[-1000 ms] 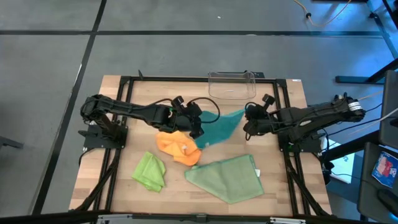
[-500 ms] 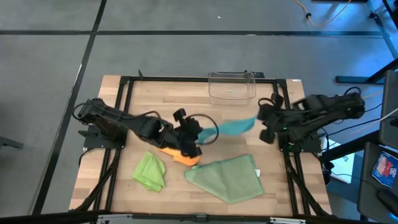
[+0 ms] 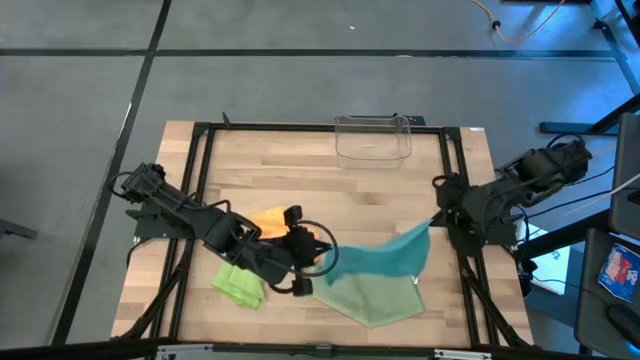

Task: Fold microfiber towels
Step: Fold the blue microfiber cloth

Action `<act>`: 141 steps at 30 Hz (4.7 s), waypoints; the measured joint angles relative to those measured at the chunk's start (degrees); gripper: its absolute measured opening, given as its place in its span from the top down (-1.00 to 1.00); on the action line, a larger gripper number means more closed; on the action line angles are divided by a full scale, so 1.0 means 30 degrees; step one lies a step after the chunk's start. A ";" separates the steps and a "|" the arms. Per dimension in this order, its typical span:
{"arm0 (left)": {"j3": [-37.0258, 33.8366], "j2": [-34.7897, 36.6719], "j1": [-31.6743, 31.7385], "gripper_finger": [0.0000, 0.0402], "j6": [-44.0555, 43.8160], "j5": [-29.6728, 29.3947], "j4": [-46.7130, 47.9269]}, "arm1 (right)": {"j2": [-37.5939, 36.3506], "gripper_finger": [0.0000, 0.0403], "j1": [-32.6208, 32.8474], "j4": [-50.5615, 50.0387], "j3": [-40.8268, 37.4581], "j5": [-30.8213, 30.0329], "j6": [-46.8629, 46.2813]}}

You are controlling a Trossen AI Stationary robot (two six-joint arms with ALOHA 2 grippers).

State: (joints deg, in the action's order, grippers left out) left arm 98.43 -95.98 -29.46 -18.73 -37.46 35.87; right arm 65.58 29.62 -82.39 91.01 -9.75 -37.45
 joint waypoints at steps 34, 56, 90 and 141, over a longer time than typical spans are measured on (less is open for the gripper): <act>-0.2867 -0.0124 0.5619 1.00 -0.3596 0.0833 0.6895 | 0.0015 1.00 -0.3289 0.5617 -1.2698 -1.0975 -0.0838; -0.6476 -0.0131 0.3571 1.00 -0.6060 0.0908 0.3134 | 0.3012 1.00 -0.3065 0.7402 -1.2970 -0.8416 -0.1522; -0.8779 -0.2878 0.1878 1.00 -0.8280 0.3630 -0.3514 | 0.6513 1.00 0.0125 1.0158 -1.3023 -0.2196 -0.2932; -0.8633 -0.1355 0.3157 0.42 -0.7553 0.5188 -0.2807 | 0.6455 0.75 0.0067 0.9202 -1.1710 -0.1155 -0.0282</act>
State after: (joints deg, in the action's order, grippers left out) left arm 72.53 -100.05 -19.99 -41.39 -21.89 27.44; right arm 84.95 29.82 -54.78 55.88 -13.22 -38.30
